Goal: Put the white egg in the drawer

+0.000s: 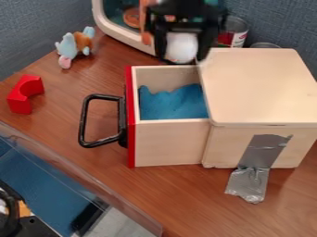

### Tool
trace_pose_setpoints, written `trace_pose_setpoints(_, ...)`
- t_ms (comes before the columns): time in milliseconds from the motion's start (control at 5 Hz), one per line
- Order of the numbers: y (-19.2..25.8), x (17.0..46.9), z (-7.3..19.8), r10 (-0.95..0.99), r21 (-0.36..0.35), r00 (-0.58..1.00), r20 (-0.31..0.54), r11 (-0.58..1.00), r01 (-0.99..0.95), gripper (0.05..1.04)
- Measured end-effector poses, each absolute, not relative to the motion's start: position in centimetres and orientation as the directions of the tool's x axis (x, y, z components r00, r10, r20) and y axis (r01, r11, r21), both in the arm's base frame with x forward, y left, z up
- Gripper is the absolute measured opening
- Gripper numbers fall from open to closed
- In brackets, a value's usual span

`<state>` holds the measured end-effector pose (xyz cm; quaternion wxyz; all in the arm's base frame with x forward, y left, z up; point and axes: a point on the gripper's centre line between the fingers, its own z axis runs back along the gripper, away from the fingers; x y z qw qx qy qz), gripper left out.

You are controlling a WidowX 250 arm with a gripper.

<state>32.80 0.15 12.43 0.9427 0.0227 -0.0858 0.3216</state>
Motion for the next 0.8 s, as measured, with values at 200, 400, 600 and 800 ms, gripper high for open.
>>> trace_pose_setpoints(200,-1.3,31.9,11.4,0.575,-0.014,0.798,0.181,0.813,-0.582,0.869)
trace_pose_setpoints(400,-2.0,30.8,11.0,0.545,0.0,0.815,0.199,0.831,-0.556,0.869)
trace_pose_setpoints(600,-2.4,29.6,10.8,0.515,0.002,0.83,0.214,0.849,-0.528,0.869)
trace_pose_setpoints(800,-2.4,28.5,10.7,0.5,0.012,0.838,0.219,0.857,-0.515,0.869)
